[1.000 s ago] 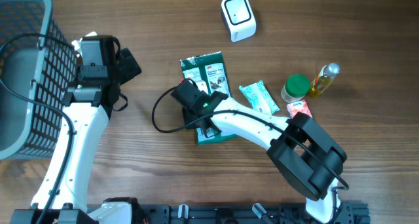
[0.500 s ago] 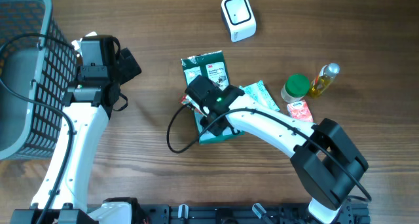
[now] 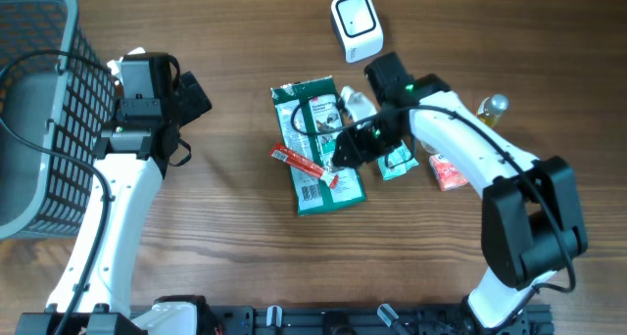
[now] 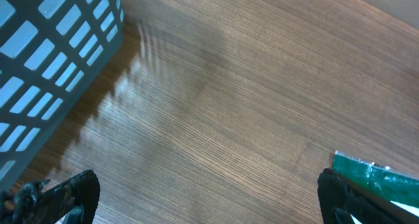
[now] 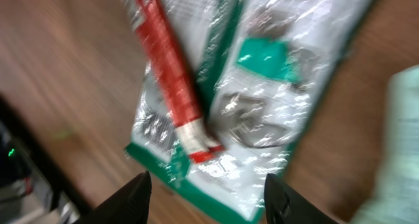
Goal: Scan the item barcode
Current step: 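Grasp the red tube and raise it to the scanner window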
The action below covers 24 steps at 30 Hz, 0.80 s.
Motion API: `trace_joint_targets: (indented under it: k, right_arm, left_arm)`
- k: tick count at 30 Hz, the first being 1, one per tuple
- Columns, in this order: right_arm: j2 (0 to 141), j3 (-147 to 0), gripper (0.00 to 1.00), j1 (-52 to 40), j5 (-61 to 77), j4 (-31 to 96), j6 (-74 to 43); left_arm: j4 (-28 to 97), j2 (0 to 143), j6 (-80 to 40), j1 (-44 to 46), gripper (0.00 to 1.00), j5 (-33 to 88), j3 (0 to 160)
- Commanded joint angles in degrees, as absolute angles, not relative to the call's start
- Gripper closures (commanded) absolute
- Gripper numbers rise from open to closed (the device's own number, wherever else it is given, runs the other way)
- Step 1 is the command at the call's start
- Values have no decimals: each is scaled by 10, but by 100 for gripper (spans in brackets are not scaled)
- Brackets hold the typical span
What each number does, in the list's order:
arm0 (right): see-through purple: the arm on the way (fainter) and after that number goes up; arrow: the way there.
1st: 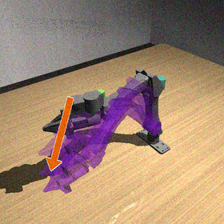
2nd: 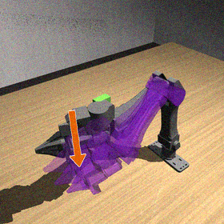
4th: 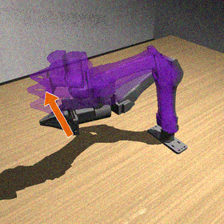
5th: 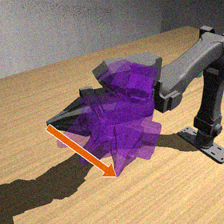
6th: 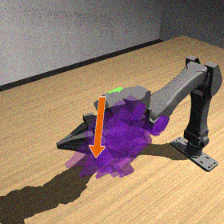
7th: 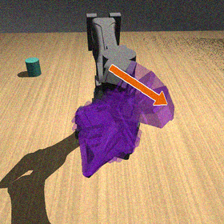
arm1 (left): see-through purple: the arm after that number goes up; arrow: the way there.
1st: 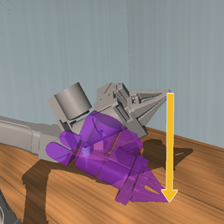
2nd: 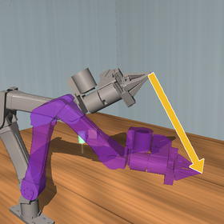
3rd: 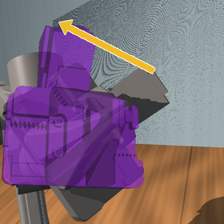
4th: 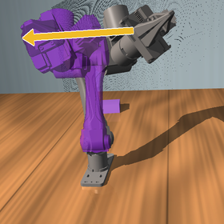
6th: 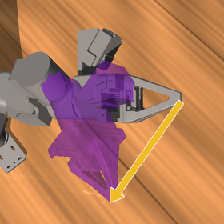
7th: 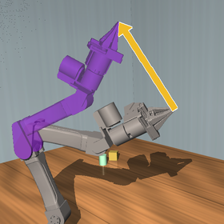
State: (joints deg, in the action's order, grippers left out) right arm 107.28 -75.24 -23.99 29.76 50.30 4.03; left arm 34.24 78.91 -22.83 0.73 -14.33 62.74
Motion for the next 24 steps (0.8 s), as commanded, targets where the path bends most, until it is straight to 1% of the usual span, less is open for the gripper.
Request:
trace_joint_targets:
  k: [1,4,6,8,12,14,15,17,18,19,22,24]
  right_arm:
    - [1099,-712,45,-268,361,443,22]
    - [1136,-708,44,-289,361,404,-3]
    - [1169,-708,41,-292,343,401,-24]
    - [1187,-708,43,-292,323,401,-32]
    - [1188,-708,71,-292,319,401,-29]
    - [1188,-708,71,-292,319,400,-30]
    - [1188,-708,68,-292,319,401,-30]
    - [1188,-708,66,-293,319,401,-30]
    - [1188,-708,79,-294,319,401,-29]
    - [1188,-708,96,-294,319,401,-29]
    - [1173,-736,96,-289,306,432,-18]
    - [1110,-782,96,-291,204,470,0]
  left_arm:
    - [341,789,-228,5,0,-151,630]
    - [341,789,-228,5,0,-151,630]
    - [341,789,-228,5,0,-151,630]
    - [341,789,-228,5,0,-150,630]
    - [341,789,-228,5,0,-151,630]
    - [341,789,-228,5,0,-151,630]
    - [341,789,-228,5,0,-151,630]
    - [341,789,-228,5,0,-150,630]
    - [341,789,-228,5,0,-150,630]
    - [341,789,-228,5,0,-150,630]
    - [341,789,-228,5,0,-150,630]
    - [341,789,-228,5,0,-151,630]
